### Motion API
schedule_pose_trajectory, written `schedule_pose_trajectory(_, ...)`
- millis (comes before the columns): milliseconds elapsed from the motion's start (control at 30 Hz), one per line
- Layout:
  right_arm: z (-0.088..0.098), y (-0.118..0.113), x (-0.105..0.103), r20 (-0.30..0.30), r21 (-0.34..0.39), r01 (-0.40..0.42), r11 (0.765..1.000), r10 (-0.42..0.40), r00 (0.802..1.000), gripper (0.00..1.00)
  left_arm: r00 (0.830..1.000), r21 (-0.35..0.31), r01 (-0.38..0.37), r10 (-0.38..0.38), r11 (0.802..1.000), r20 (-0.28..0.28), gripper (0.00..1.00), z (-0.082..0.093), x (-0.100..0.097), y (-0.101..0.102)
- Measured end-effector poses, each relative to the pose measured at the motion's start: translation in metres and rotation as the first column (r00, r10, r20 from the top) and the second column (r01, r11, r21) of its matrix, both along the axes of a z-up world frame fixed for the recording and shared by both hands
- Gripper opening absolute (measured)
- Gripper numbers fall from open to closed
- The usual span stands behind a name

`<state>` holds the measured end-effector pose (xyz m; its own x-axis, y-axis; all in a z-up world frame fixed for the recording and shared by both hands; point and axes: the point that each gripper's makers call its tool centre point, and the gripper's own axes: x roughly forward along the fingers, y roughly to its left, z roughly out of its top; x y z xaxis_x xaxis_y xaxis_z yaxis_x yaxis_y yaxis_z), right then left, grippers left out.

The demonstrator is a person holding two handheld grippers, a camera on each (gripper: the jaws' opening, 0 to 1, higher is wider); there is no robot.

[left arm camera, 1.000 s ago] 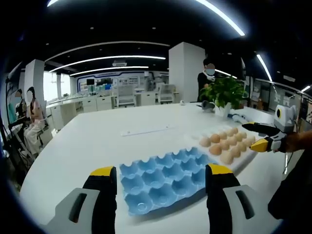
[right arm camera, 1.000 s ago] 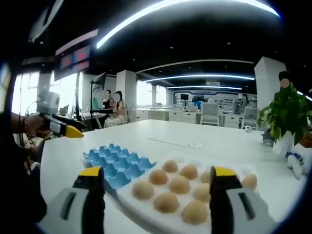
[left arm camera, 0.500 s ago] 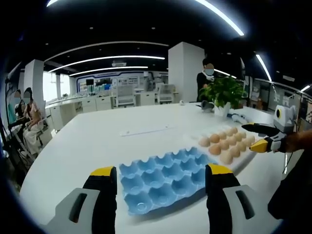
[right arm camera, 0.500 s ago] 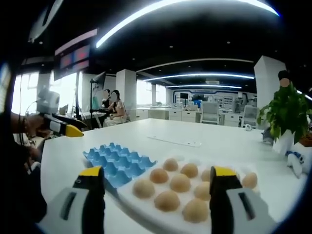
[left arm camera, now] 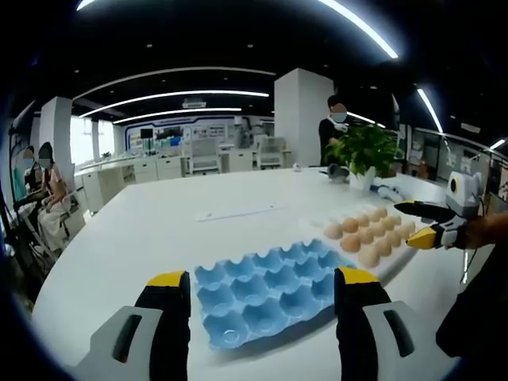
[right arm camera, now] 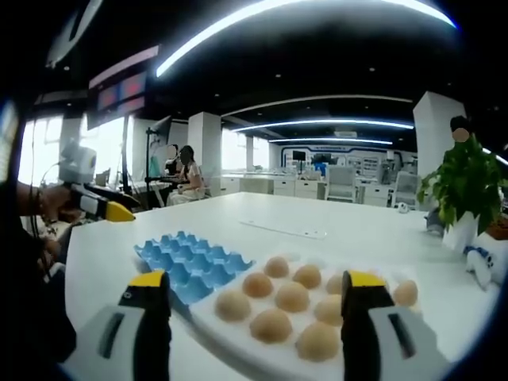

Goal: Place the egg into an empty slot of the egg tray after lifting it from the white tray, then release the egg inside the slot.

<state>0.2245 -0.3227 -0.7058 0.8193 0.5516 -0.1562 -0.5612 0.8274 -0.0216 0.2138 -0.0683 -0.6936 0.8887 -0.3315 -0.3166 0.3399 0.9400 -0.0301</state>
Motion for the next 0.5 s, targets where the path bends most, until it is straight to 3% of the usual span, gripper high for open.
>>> schedule_pose_trajectory(500, -0.0012, 0.0019, 0.0017, -0.003, -0.002, -0.005, 1.0, 0.005, 1.0, 0.89, 1.0, 0.0, 0.001, -0.001, 1.0, 0.001, 0.74, 0.0001, 0.0009, 0.0005)
